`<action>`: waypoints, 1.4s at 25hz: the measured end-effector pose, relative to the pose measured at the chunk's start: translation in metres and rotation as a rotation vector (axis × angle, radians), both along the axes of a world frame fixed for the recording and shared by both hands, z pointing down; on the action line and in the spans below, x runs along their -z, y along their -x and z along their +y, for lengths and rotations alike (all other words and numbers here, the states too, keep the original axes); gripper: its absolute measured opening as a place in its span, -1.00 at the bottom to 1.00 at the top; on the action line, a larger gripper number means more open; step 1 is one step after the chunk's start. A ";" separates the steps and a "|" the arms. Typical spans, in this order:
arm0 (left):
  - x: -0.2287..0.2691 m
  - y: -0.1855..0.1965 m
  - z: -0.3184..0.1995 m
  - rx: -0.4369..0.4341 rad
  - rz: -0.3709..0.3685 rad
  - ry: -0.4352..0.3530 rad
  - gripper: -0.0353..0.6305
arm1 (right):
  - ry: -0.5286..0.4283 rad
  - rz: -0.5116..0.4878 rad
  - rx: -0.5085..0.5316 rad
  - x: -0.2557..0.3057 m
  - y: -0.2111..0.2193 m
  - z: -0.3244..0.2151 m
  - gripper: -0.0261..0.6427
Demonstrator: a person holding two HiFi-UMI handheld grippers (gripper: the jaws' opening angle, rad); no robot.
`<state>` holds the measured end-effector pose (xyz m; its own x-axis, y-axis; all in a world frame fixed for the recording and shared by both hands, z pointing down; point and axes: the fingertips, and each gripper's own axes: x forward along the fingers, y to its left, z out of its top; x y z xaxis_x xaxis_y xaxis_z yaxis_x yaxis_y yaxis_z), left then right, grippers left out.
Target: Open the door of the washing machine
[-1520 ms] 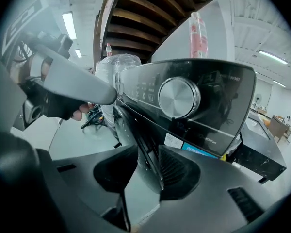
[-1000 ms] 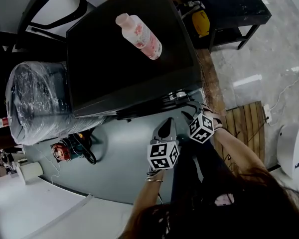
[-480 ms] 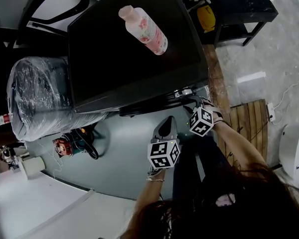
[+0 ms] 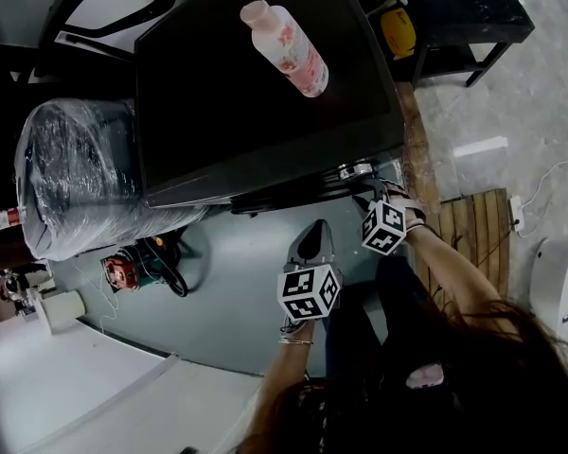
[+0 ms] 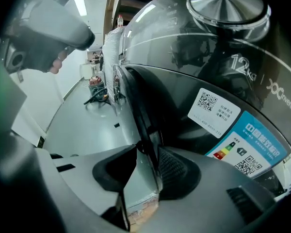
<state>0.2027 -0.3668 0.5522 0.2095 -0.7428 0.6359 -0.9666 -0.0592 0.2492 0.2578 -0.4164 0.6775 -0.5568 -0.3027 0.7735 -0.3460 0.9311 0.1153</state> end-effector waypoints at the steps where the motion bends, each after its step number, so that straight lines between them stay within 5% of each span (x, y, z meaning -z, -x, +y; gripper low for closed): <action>1: 0.000 0.001 0.002 0.002 0.003 -0.001 -0.86 | -0.005 0.007 0.000 -0.001 0.000 0.000 -0.56; 35: 0.007 0.068 0.127 -0.028 0.051 -0.035 -0.85 | -0.010 0.192 -0.100 -0.018 0.007 0.123 -0.61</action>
<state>0.1351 -0.2393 0.5456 0.2624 -0.7578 0.5974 -0.9505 -0.0960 0.2957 0.2503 -0.2935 0.6952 -0.3658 -0.3577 0.8592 -0.4077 0.8915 0.1976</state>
